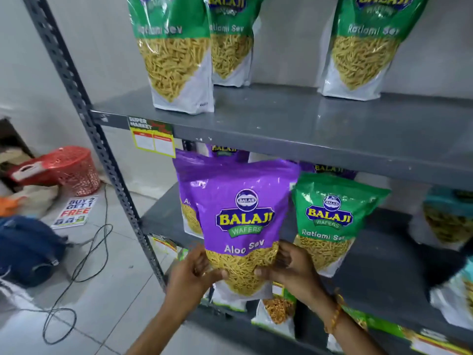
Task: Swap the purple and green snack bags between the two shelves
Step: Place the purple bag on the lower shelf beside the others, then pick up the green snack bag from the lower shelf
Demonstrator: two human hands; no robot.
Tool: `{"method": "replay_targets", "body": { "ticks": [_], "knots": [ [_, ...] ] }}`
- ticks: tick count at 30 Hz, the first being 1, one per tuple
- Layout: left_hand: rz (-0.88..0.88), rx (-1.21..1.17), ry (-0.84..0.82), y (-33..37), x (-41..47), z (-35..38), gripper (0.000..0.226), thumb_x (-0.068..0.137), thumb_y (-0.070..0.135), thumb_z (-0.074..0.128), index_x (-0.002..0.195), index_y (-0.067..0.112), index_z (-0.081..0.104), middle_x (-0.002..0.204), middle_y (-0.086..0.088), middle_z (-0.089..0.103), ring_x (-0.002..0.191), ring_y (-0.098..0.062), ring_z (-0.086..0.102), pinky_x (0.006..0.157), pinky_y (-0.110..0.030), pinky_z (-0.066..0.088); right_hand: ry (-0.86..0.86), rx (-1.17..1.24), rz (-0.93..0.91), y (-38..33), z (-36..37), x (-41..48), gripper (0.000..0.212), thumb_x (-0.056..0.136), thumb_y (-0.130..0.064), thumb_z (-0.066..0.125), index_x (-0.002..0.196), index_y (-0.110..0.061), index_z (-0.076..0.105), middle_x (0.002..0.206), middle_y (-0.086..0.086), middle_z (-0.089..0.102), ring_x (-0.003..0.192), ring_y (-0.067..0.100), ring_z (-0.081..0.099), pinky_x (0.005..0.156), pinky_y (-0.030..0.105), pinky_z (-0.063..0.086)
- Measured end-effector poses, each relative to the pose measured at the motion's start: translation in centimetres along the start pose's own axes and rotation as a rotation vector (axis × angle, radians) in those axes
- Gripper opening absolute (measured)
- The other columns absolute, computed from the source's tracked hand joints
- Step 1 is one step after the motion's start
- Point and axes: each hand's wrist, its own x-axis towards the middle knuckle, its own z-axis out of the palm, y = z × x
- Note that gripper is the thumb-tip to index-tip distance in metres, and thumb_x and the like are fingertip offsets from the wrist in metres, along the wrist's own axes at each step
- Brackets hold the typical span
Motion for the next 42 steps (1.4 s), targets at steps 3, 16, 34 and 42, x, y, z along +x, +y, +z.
{"method": "replay_targets", "body": {
  "ticks": [3,16,34,42],
  "knots": [
    [-0.060,0.032,0.007,-3.1,3.1,1.4,0.044,0.061,-0.001,0.079,0.094,0.023,0.064,0.088,0.009,0.075,0.086,-0.013,0.066,0.075,-0.023,0.050,0.059,-0.058,0.066,2.7,-0.2,3.0,0.044,0.054,0.010,0.079,0.087,-0.014,0.063,0.093,0.013,0.070,0.072,-0.001,0.065,0.068,0.016,0.052],
    [-0.059,0.085,0.033,-8.5,10.2,4.0,0.056,0.071,0.007,0.075,0.118,0.024,0.052,0.112,0.000,0.069,0.106,-0.018,0.063,0.091,-0.048,0.052,0.200,-0.033,0.114,8.2,-0.4,10.1,0.055,0.059,0.018,0.071,0.105,-0.005,0.052,0.119,0.030,0.060,0.101,0.022,0.056,0.084,0.032,0.048],
    [0.200,0.269,-0.195,-5.5,6.6,14.8,0.054,0.079,0.009,0.067,0.129,0.015,0.046,0.130,-0.007,0.055,0.120,-0.023,0.051,0.099,-0.031,0.042,0.856,-0.092,-0.042,8.7,-13.1,-1.1,0.022,0.071,-0.012,0.075,0.086,-0.023,0.065,0.072,-0.006,0.068,0.067,0.002,0.058,0.061,0.013,0.049],
    [-0.031,0.206,-0.479,-5.9,11.6,20.0,0.046,0.078,-0.004,0.065,0.121,-0.005,0.049,0.127,-0.023,0.057,0.119,-0.034,0.053,0.085,-0.019,0.042,0.452,-0.008,0.183,13.1,-16.0,1.7,0.055,0.054,-0.036,0.084,0.104,-0.035,0.060,0.105,-0.014,0.069,0.101,0.005,0.063,0.080,0.025,0.053]
  ]
}}
